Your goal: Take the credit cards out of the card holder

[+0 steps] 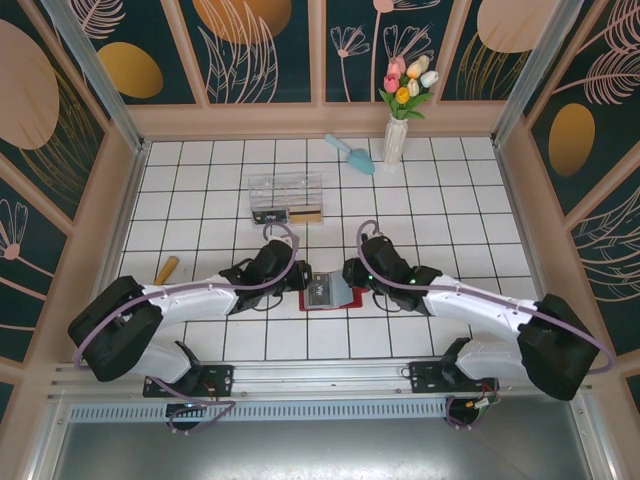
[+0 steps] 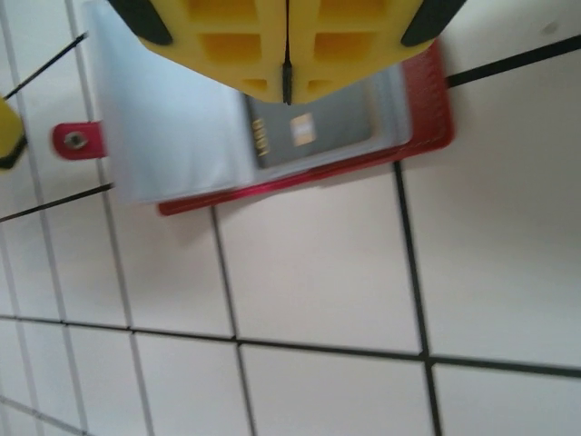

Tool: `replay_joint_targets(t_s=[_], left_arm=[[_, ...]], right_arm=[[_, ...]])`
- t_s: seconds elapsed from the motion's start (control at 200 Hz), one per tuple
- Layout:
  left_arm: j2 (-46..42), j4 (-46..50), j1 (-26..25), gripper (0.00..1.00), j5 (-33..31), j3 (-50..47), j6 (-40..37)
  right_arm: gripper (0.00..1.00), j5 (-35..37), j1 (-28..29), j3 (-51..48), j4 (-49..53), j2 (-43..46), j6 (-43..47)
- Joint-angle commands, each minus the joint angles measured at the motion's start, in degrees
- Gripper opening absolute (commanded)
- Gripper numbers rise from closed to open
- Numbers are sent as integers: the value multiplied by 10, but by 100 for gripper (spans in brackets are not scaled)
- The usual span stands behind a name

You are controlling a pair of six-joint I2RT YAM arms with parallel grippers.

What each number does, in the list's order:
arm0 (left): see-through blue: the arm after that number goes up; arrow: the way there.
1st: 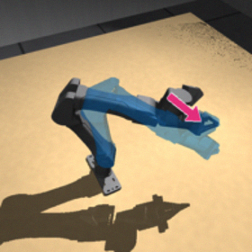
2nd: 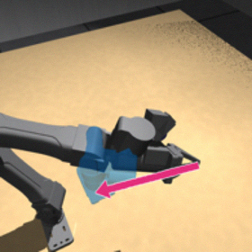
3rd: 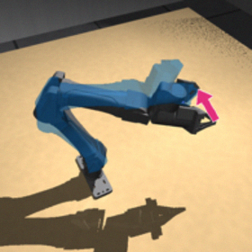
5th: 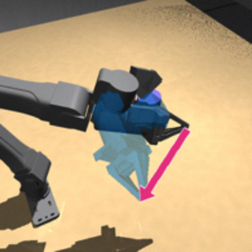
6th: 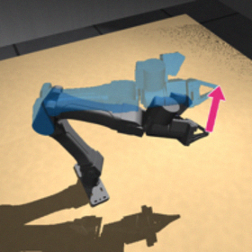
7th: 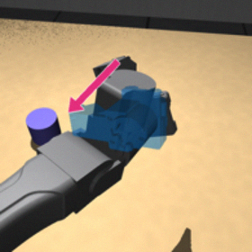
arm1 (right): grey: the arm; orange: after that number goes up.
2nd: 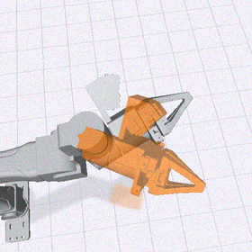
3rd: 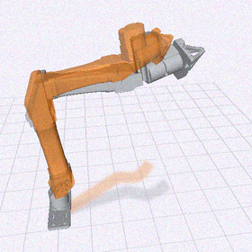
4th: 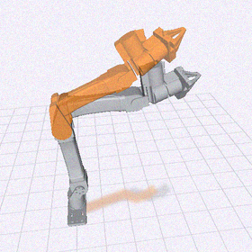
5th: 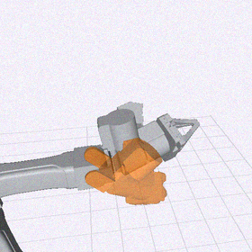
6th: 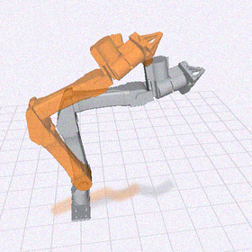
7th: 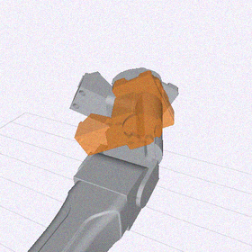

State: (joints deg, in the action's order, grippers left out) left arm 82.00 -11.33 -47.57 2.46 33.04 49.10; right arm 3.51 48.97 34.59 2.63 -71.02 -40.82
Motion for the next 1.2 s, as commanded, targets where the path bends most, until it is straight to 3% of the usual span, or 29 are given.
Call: replay_joint_targets(t_s=[0.0, 0.43, 1.196], left_arm=[[3, -20, 1, 6, 9, -14, 3], [49, -52, 1, 6, 45, -25, 7], [83, -20, 1, 6, 35, -35, 28]], right_arm=[[20, -51, 3, 14, -49, -36, -5], [22, -159, -24, -39, -157, -122, -41], [21, -218, -40, -47, -202, -186, -55]])
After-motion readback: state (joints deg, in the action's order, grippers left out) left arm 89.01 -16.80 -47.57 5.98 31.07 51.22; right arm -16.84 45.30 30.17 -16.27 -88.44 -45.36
